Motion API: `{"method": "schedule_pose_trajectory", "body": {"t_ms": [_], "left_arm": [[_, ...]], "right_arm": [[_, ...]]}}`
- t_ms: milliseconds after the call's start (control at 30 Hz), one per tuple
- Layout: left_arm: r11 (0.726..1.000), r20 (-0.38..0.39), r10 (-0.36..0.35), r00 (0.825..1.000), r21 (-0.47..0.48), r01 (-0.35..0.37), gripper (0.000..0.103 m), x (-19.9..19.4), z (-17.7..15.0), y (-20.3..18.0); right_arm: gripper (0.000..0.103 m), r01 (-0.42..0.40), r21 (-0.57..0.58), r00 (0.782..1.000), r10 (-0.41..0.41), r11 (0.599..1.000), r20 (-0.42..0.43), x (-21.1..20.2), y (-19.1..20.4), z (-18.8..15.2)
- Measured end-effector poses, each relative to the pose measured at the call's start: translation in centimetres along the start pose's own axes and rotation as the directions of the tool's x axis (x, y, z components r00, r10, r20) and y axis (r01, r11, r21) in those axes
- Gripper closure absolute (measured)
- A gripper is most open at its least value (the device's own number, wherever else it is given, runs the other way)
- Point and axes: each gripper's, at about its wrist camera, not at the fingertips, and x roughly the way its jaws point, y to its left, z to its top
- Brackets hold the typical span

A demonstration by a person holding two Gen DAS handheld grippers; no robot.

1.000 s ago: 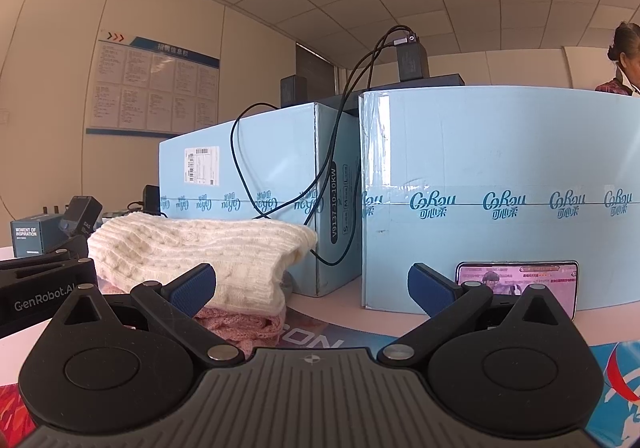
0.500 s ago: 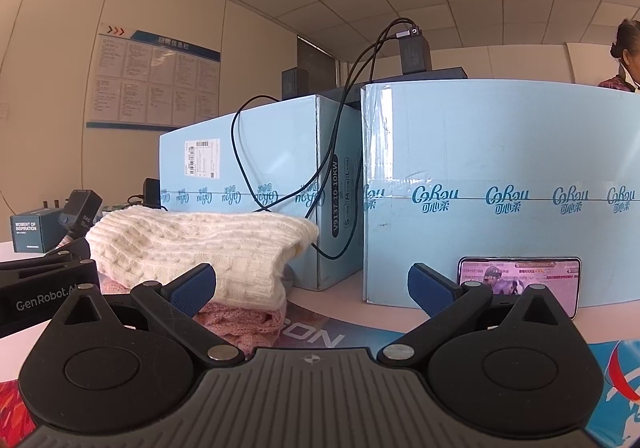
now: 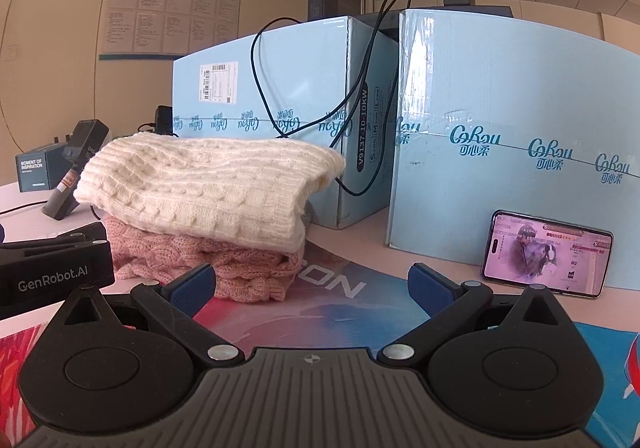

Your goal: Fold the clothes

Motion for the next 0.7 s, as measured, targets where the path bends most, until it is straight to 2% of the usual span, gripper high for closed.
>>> {"method": "schedule_pose_trajectory", "body": {"t_ms": [133,233,333,467,633,700], "left_arm": [[1.0,-0.046,0.017,0.999,-0.006,-0.017,0.0,0.6,-0.1,0.1],[1.0,-0.112,0.012,0.994,-0.022,-0.015,0.0,1.6,-0.2,0.3],[0.999,-0.193,-0.001,0.981,-0.037,-0.006,0.0,2.8,-0.5,0.5],[0.999,-0.259,0.004,0.966,-0.032,-0.013,0.0,3.7,-0.8,0.4],[0.999,-0.369,-0.028,0.929,-0.043,0.013,0.0,5.3,-1.3,0.4],[0.999,-0.381,-0.03,0.924,-0.041,0.015,0.0,5.4,-1.3,0.3]], "right_arm": [[0.0,0.009,0.009,0.998,-0.008,1.0,-0.062,1.0,-0.2,0.0],[0.0,0.005,0.013,0.992,-0.003,1.0,-0.129,2.2,-0.3,-0.1],[0.0,0.001,0.002,0.979,0.0,1.0,-0.205,3.5,-0.2,-0.3],[0.0,-0.008,-0.024,0.954,0.001,1.0,-0.299,5.0,0.3,-0.6],[0.0,-0.018,0.006,0.942,0.019,1.0,-0.336,5.4,-0.2,-0.8],[0.0,-0.019,0.024,0.939,0.026,1.0,-0.343,5.5,-0.5,-0.9]]}}
